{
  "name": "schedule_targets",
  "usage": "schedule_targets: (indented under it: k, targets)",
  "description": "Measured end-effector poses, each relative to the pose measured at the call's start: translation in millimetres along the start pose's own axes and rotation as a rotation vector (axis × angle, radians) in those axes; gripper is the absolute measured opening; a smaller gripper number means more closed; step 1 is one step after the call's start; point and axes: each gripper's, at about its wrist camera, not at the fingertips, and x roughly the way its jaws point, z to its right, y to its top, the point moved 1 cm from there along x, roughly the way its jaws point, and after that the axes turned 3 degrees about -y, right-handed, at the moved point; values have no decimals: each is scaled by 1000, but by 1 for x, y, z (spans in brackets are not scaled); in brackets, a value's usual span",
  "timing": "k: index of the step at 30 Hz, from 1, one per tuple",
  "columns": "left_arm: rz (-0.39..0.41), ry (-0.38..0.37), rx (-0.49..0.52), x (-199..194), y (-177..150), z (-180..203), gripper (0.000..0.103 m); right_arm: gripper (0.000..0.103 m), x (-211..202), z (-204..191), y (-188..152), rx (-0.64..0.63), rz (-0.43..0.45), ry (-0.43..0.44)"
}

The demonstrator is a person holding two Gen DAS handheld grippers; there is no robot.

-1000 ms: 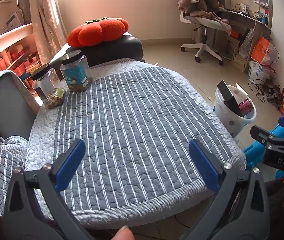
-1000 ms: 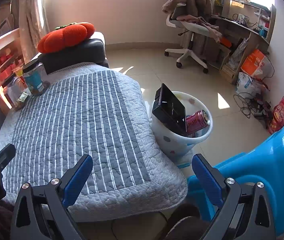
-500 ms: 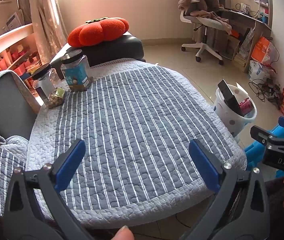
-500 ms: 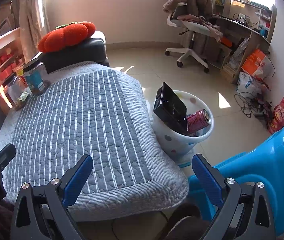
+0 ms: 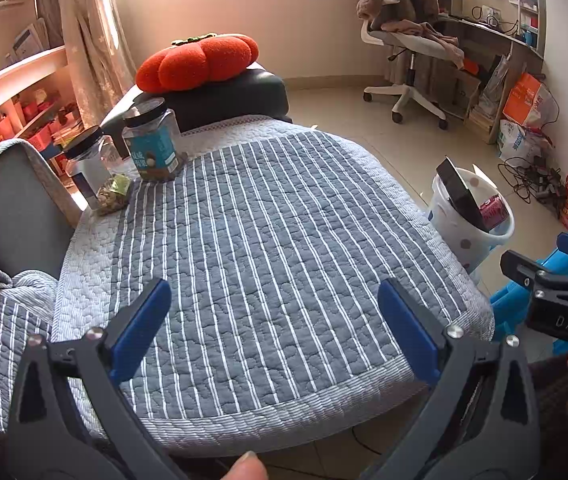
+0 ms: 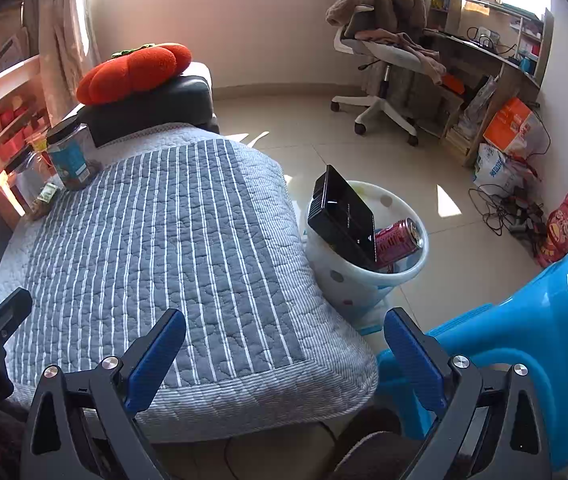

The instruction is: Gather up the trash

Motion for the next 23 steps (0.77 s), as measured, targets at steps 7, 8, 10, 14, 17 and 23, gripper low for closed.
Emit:
schedule_targets:
  k: [7,8,10,14,17,23]
  targets:
    - [-22,-3,-15,3,0,-4,103,100,1,-2,-1,-6,-2,0]
    - [-25,-4,-17,3,0,-4,103,100,1,-2,-1,-8,-2,0]
    - [-28,-7,-19,4,0,-5,103,100,2,-2,-1,-9,-2,0]
    - [-30,-7,-18,4,0,-5,103,100,2,-3,-1,-10,-3,1]
    - [-34,-8,-19,4,0,-6,103,100,3,-4,-1,-13,-3,2]
    - [-50,-22,-31,4,1,-9,103,100,3,-8,-1,-23,-3,7]
